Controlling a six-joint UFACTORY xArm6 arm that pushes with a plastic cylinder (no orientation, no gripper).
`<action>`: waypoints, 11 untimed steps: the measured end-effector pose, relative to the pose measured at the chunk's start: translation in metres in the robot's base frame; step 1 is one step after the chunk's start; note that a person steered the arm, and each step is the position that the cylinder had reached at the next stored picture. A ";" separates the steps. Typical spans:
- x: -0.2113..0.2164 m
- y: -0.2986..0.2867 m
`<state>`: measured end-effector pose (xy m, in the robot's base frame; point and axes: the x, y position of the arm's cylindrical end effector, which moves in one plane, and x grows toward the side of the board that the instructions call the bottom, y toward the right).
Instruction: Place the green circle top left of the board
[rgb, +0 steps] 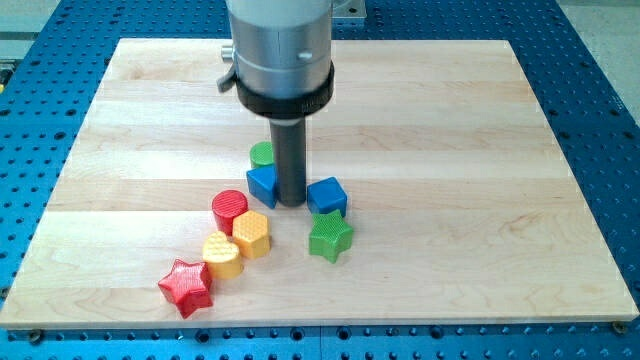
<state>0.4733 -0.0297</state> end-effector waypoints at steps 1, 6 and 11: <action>-0.029 -0.001; -0.047 -0.159; -0.174 -0.082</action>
